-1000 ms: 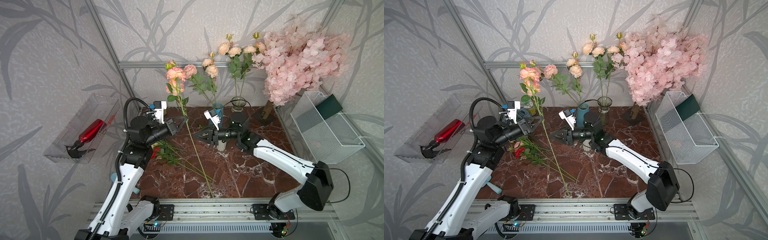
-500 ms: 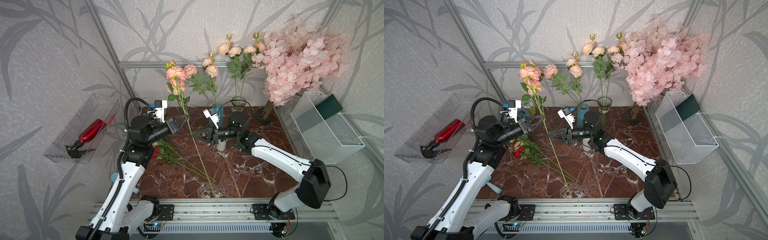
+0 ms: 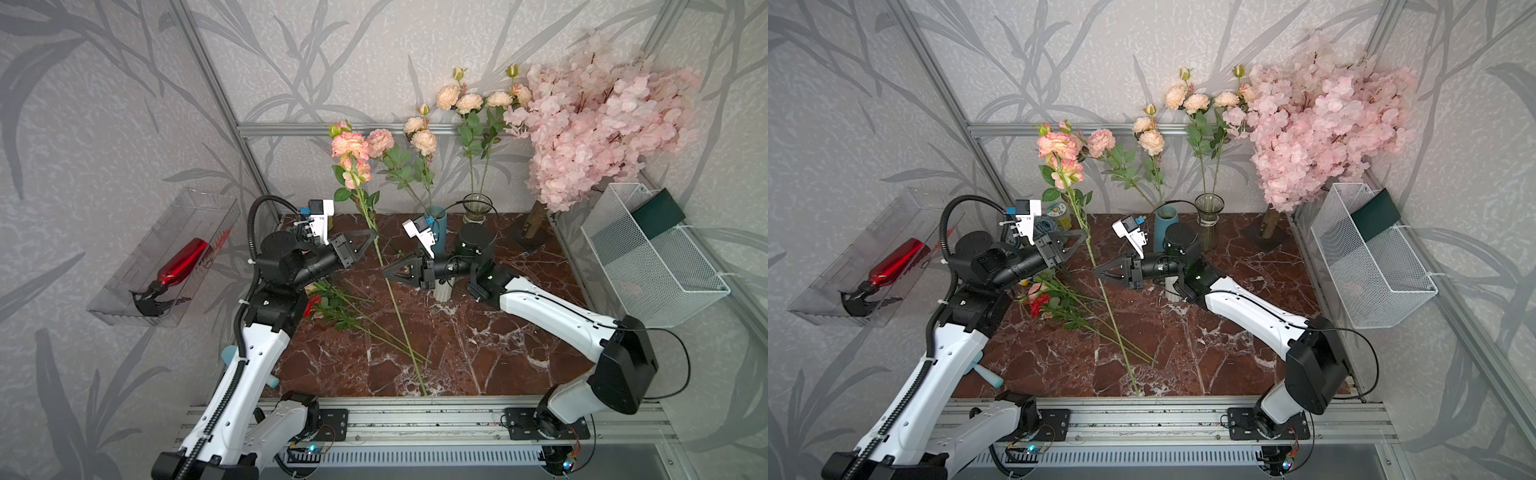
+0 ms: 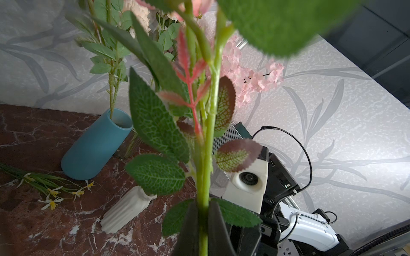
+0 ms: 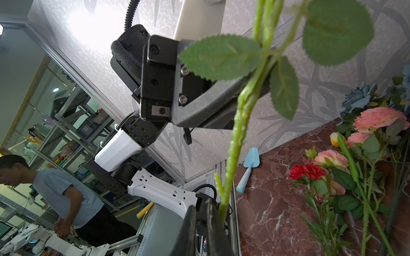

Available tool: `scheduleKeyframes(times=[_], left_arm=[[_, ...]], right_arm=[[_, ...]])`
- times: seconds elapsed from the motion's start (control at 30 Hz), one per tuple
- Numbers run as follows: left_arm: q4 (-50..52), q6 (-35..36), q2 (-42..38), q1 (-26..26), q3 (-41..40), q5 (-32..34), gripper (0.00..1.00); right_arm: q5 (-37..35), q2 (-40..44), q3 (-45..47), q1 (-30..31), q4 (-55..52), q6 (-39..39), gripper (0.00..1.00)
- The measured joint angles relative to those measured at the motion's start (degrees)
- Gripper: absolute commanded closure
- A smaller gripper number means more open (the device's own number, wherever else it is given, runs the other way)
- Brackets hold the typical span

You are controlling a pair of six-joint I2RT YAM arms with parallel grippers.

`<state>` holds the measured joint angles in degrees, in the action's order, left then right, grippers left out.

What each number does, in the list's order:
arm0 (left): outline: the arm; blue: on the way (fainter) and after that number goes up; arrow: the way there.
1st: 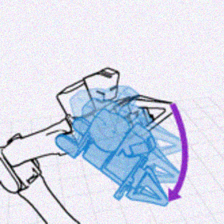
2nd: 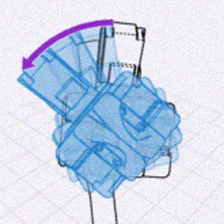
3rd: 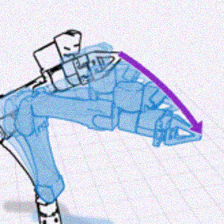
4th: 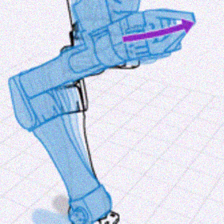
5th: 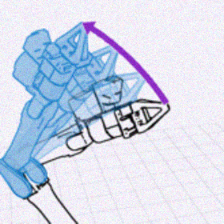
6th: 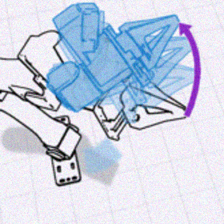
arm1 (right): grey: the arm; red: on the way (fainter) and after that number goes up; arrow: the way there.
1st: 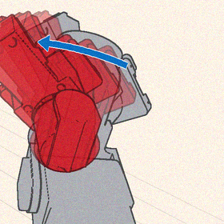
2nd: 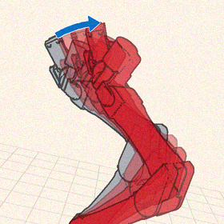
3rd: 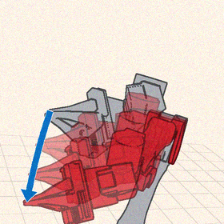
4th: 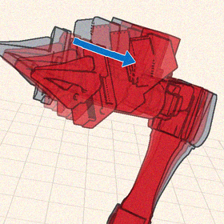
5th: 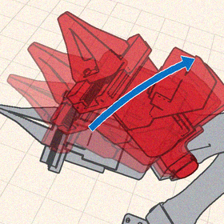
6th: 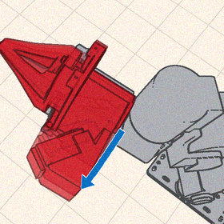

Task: Place the pink flowers into the vase
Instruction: Pick up the flower at the center of the board.

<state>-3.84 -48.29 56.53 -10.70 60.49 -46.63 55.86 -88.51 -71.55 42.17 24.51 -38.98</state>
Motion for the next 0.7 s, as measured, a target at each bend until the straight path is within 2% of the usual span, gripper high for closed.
scheduleKeyframes(times=[0.27, 0.37, 0.47, 0.7], left_arm=[[-0.1, 0.0, 0.0, -0.2, 0.0, 0.0, 1.0], [-0.1, 0.1, 0.0, -0.2, 0.0, 0.0, 1.0], [0.5, 0.8, 0.0, -0.2, 0.0, 0.2, 1.0], [3.8, 2.7, -0.2, -0.3, 0.1, 0.5, 1.0]], right_arm=[[0.4, -1.5, -1.7, 0.8, 0.1, 0.0, 0.89], [0.6, -1.7, -2.0, 0.9, -0.2, 0.3, 0.83], [-0.1, -1.4, -2.5, 0.9, -3.0, 3.2, 0.76], [-7.5, 5.2, -3.0, 0.3, -16.8, 14.4, 0.73]])
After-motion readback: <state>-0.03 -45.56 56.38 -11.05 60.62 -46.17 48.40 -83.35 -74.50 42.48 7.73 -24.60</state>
